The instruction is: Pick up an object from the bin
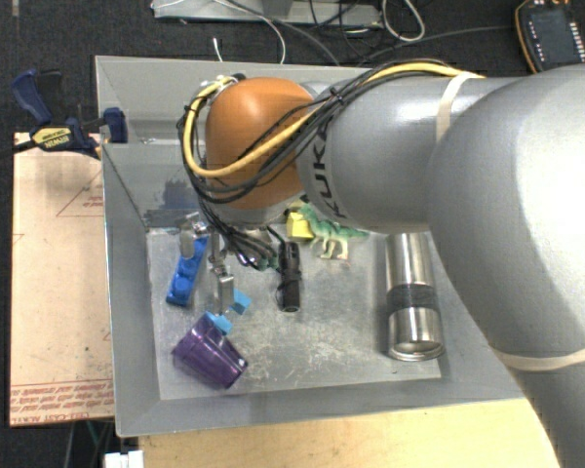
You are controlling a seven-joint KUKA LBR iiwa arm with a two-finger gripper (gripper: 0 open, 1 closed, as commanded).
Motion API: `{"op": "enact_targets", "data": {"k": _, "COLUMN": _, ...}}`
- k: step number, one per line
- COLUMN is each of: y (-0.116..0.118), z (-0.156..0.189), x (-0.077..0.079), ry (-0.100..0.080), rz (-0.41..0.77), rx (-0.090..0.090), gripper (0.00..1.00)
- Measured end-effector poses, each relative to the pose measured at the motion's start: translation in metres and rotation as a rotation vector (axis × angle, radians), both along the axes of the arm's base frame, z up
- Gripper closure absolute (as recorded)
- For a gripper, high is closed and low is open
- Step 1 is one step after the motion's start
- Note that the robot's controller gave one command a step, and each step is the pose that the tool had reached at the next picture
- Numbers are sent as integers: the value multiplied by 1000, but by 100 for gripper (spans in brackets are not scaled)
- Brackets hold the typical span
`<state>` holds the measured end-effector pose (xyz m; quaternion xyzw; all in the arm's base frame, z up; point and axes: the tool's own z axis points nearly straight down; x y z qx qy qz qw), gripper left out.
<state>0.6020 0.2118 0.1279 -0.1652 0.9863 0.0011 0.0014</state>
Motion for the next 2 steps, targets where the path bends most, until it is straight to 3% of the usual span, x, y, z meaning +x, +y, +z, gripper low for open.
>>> {"op": "enact_targets", "data": {"k": 1, "y": -1, "z": 19, "x": 14, "ry": -5, "rz": 153, "rx": 0, "gripper": 0}}
{"op": "enact_targets", "data": {"k": 2, "y": 28, "z": -22, "x": 17, "ry": 2, "rz": 227, "rx": 1, "gripper": 0}}
